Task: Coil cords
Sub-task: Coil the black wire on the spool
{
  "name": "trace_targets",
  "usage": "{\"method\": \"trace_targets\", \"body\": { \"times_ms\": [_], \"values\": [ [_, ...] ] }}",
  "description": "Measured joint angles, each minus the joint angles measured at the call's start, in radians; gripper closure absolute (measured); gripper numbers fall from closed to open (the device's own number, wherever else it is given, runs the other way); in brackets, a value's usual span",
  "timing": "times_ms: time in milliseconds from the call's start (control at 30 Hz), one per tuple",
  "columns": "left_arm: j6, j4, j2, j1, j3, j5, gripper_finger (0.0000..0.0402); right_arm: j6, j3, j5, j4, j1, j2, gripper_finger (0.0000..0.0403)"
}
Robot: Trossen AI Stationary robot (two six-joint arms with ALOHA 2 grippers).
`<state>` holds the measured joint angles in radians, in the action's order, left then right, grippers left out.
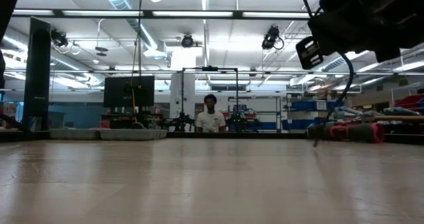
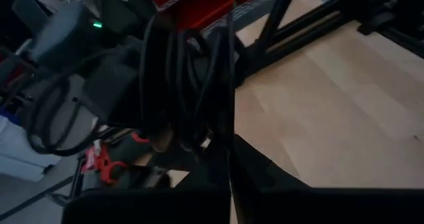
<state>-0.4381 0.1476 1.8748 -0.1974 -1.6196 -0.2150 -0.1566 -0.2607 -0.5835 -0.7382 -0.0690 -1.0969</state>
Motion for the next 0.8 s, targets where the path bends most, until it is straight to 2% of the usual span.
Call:
{"method": "trace_targets", "body": {
  "times_ms": [133,533,800],
  "values": [
    [0.0,-0.019,0.0,0.0,0.0,-0.001,0.0402,-0.024,0.043,0.03,-0.062,0.027,0.001,0.0381],
    [0.0,-0.026,0.0,0.001,0.0,-0.023,0.0402,-0.032,0.101,0.11,-0.069,0.058,0.001,0.0378],
    [0.0,-0.036,0.0,0.001,0.0,-0.027,0.0402,-0.033,0.106,0.112,-0.067,0.065,0.0,0.0368]
  ]
}}
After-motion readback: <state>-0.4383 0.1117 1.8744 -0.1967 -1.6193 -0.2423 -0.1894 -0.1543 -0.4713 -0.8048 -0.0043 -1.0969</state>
